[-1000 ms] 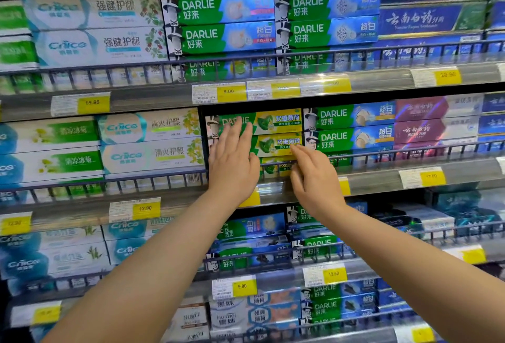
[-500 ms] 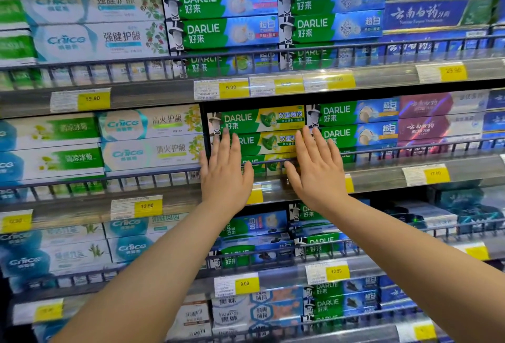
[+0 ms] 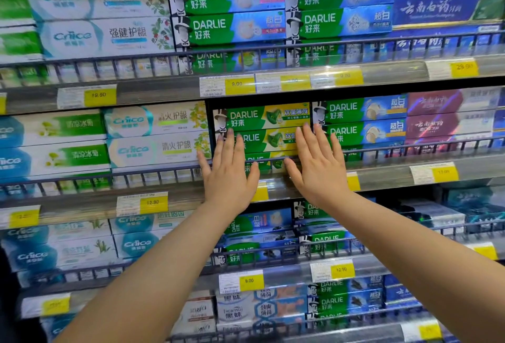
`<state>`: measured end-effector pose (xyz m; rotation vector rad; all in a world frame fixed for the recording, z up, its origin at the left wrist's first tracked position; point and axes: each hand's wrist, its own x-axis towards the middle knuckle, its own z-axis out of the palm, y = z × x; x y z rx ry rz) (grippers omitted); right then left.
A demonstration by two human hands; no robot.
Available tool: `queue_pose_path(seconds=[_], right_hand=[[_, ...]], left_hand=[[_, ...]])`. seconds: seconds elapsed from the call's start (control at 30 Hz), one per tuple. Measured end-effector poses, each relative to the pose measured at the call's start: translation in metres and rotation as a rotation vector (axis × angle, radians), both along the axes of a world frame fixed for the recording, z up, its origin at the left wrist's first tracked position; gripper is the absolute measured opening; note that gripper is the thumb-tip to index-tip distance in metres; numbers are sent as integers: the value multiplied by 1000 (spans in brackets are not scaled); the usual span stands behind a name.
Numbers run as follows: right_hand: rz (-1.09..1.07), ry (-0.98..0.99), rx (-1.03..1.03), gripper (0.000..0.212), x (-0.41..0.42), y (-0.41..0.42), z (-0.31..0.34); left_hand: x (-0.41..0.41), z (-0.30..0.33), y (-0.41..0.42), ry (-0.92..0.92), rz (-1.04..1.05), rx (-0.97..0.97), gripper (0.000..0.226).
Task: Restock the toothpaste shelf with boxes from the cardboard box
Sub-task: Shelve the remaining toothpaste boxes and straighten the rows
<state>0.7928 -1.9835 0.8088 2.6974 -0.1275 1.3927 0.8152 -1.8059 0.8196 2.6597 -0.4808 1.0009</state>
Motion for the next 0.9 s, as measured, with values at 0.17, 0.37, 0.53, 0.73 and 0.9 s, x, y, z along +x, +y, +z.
queue_pose_path(seconds=[0.17, 0.37, 0.53, 0.73, 0.9], right_hand=[[49, -45, 6, 67, 2, 1, -1], [237, -227, 95, 40, -18, -15, -28], [223, -5, 483, 33, -63, -58, -107], [2, 384, 735, 14, -154, -134, -238], [-107, 632, 855, 19, -240, -221, -322]], left_hand=[[-1, 0, 1, -24, -34, -34, 64], [-23, -16, -26, -83, -350, -220, 48], [-58, -78, -80, 226, -489, -368, 28], [-118, -199, -150, 754, -511, -311, 30], [-178, -282, -249, 976, -422, -348, 30]])
